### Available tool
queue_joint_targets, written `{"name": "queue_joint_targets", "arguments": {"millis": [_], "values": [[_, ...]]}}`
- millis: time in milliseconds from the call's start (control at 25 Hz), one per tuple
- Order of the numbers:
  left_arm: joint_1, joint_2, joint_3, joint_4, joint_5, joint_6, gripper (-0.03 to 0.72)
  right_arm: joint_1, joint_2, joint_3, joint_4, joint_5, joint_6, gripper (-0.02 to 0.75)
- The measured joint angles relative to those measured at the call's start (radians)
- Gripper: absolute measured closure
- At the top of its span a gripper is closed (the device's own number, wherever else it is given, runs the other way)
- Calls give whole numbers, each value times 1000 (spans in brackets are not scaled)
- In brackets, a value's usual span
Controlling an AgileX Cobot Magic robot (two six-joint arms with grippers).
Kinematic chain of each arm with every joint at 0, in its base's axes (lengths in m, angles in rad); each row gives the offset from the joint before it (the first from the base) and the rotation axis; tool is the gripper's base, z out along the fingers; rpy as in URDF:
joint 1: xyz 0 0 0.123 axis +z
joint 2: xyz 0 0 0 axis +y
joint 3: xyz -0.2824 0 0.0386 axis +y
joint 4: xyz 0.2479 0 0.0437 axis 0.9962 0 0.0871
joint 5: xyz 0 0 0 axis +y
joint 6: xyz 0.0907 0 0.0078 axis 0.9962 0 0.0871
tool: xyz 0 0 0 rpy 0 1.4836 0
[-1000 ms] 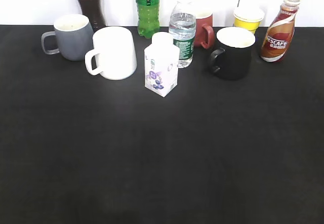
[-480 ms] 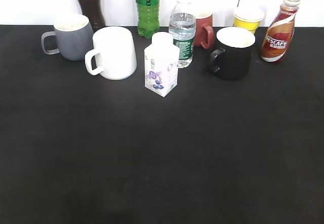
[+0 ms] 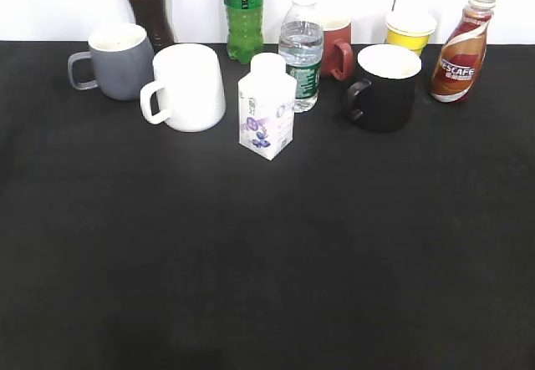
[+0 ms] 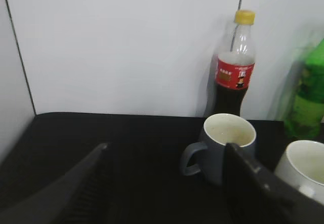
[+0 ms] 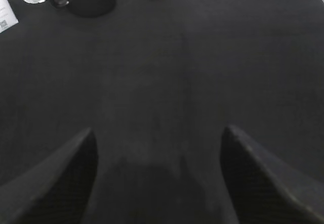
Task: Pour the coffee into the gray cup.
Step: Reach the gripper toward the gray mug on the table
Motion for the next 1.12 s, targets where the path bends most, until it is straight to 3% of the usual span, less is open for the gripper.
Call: {"name": "queue_joint_targets", "arguments": {"millis": [320, 800, 1000, 1120], "values": [[0, 580, -3, 47, -540, 0, 246, 0, 0, 0, 0, 0, 0, 150], [0, 1048, -376, 168, -625, -53, 266, 0, 0, 0, 0, 0, 0, 150], [0, 1157, -543, 169, -620, -53, 384, 0, 0, 0, 0, 0, 0, 150], [0, 1200, -579, 172, -664, -53, 534, 0, 0, 0, 0, 0, 0, 150]]}}
